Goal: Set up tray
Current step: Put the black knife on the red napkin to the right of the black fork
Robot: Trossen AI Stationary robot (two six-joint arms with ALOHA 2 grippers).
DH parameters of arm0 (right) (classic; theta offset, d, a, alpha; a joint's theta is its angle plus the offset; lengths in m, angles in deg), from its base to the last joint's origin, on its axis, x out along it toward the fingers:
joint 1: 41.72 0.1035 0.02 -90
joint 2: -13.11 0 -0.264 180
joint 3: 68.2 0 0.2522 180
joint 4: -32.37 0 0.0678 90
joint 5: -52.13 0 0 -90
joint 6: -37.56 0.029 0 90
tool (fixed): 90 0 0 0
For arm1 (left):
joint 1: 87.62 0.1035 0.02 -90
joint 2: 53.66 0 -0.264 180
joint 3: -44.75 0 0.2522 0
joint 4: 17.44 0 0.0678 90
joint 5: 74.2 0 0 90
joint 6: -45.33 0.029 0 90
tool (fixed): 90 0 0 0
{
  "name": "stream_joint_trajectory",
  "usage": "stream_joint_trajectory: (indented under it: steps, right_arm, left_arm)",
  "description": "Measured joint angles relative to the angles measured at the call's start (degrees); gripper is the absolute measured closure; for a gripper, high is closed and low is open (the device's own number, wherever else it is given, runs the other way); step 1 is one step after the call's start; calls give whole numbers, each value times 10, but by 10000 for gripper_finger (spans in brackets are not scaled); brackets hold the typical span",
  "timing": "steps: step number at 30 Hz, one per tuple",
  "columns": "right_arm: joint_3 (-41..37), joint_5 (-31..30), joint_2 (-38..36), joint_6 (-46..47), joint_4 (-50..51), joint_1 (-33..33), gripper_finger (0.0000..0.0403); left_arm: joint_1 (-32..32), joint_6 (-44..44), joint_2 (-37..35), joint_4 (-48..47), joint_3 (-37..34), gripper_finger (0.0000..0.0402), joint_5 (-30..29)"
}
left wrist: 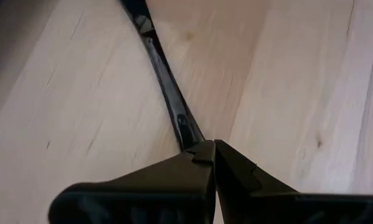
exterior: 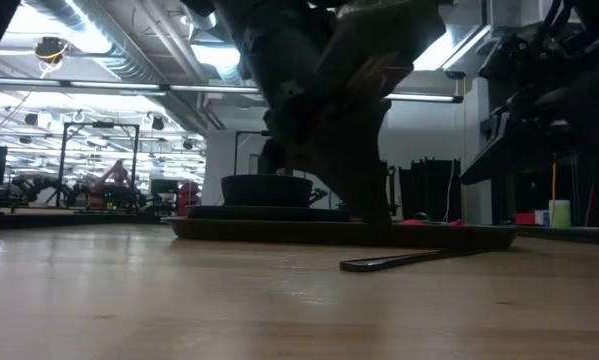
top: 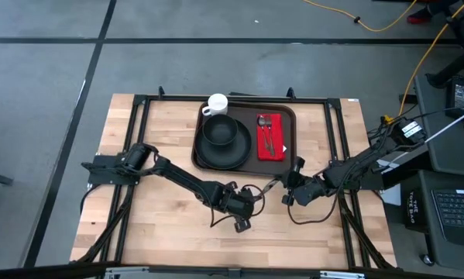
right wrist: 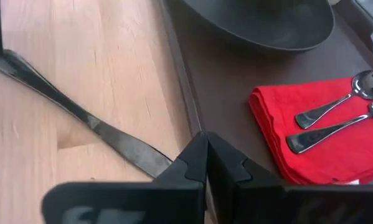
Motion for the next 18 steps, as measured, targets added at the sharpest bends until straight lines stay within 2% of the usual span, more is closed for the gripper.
stream_joint_trajectory:
  steps: [9,18]
  right_arm:
    - [0,-21,0,-35,-4,-20,391]
    - [0,-21,0,-35,-4,-23,391]
  left_arm:
    - [-3,-56,0,-42,0,400,48]
    - [-3,-55,0,-52,0,400,44]
